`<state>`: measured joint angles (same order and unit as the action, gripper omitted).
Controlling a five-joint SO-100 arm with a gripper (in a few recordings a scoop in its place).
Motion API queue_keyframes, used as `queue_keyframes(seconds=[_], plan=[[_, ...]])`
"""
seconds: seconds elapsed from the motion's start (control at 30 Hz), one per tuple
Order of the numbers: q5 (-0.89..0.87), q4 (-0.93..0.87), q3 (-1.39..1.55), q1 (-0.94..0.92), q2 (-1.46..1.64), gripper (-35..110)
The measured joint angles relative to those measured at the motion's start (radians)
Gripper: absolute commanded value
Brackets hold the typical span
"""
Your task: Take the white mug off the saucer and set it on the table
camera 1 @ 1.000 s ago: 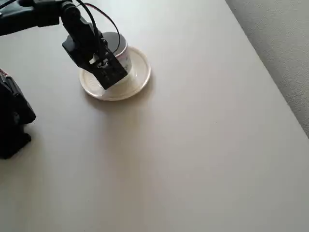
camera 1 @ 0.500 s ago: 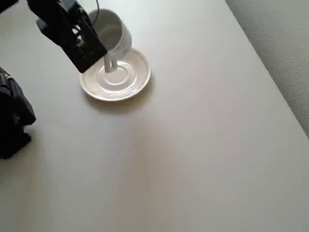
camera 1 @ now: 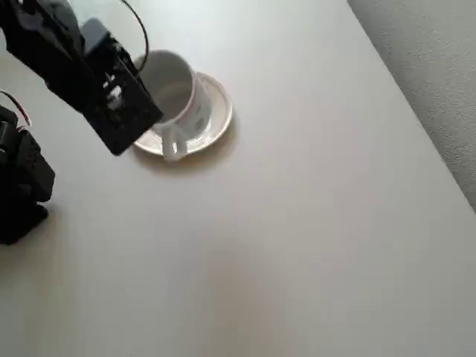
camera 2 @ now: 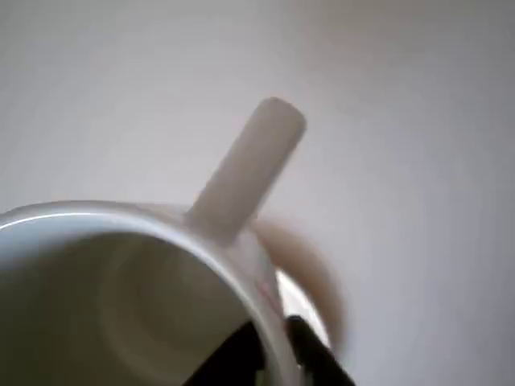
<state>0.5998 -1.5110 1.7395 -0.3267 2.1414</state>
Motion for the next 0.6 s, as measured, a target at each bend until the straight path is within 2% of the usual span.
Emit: queue_keyframes(seconds=[0.13, 0.27, 0.43, 0.6], plan=[[0.199, 0.132, 0.198, -0.14, -0.003, -2], [0.308, 0.23, 0.327, -0.201, -0.003, -2], [0.4, 0.36, 0.466, -0.264, -0.003, -2], [0.439, 0.407, 0.486, -0.267, -0.026, 2]])
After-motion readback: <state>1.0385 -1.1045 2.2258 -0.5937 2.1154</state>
